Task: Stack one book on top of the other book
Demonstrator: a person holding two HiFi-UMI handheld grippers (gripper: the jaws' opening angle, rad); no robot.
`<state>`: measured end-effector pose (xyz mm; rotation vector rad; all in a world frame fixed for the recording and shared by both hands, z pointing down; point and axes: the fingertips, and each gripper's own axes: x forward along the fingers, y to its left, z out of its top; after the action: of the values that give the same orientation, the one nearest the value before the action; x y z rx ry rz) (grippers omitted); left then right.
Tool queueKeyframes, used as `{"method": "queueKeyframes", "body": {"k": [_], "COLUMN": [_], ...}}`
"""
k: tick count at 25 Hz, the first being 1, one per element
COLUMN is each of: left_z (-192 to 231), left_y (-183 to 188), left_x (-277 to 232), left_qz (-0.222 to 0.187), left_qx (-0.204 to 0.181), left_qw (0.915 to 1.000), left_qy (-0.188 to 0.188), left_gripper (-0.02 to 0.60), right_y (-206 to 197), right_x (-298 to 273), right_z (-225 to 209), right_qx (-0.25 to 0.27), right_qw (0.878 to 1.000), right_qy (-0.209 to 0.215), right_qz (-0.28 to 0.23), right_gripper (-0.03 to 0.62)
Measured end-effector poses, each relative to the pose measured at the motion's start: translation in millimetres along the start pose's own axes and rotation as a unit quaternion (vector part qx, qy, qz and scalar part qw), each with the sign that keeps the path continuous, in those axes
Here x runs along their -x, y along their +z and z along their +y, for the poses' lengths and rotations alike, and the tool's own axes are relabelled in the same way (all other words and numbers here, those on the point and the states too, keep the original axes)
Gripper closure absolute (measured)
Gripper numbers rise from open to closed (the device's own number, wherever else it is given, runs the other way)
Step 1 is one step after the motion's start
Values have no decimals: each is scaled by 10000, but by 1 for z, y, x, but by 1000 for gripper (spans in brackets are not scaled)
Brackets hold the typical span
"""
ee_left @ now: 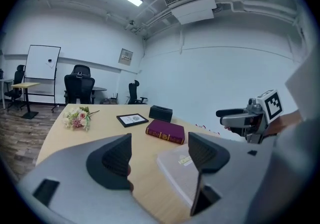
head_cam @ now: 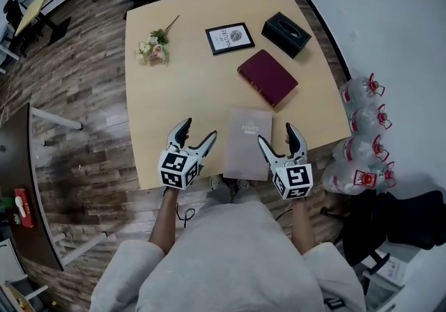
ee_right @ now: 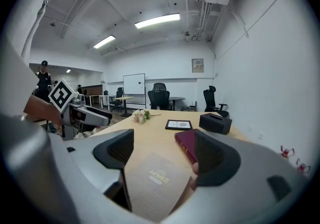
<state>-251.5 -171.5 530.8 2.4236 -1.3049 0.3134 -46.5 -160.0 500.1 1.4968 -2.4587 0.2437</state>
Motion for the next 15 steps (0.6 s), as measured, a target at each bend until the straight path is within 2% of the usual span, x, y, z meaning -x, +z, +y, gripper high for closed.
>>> {"method": "queueKeyframes", "body": {"k": [7, 15], "left_z": [-15, -30], "left_y": [-12, -31], "left_x": [-12, -30], "left_qz": [149, 377], "left_qx": [-29, 62], "left_qw": [9994, 9988], "left_qy": [-297, -322], "left_gripper": [227, 227], "right_y": [-23, -53], "right_x": [10, 14], "right_z": [-7, -13], "right_qx": [-207, -442], "right_qw": [9992, 9977], "right_qy": [-238, -93], "right_qz": [227, 507], "right_gripper": [223, 215]}}
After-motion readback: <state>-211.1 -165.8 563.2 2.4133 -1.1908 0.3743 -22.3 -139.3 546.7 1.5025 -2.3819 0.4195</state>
